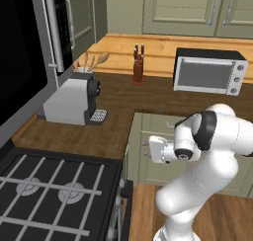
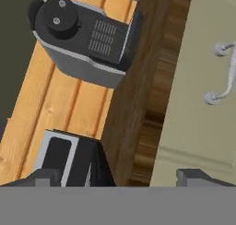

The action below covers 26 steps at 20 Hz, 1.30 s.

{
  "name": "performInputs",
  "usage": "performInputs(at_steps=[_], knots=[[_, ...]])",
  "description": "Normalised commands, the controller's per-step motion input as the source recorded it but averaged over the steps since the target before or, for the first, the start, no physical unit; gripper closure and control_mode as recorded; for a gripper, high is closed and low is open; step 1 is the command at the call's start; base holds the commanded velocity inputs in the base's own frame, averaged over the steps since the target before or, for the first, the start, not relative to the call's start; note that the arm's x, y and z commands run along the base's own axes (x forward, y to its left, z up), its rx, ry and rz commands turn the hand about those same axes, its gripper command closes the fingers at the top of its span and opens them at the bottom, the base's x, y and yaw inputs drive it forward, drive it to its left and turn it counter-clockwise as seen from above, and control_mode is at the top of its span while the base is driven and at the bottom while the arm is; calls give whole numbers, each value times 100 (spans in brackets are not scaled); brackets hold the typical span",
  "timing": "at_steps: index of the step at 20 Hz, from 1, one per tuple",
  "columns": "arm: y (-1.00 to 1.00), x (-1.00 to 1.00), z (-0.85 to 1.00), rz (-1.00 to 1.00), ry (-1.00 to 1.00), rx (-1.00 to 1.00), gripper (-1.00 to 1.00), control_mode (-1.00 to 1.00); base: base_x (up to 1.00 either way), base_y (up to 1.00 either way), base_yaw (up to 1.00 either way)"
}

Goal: Take a straw from the drawer in front and place it inside the glass cup on the dining counter.

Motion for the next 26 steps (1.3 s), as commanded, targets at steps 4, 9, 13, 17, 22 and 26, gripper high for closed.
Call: performInputs(at_steps=[4,9,13,17,22,26], knots=[[0,44,-65,1,12,15,-100,-100,0,0,0],[-1,33,-52,3,11,7,-100,-100,0,0,0],[0,28,-26,6,3,1,-100,-100,0,0,0],[3,33,-5,3,0,0,-100,-100,0,0,0],[13,42,0,1,0,-5,-100,-100,0,0,0],[23,32,0,0,0,-13,-100,-100,0,0,0]])
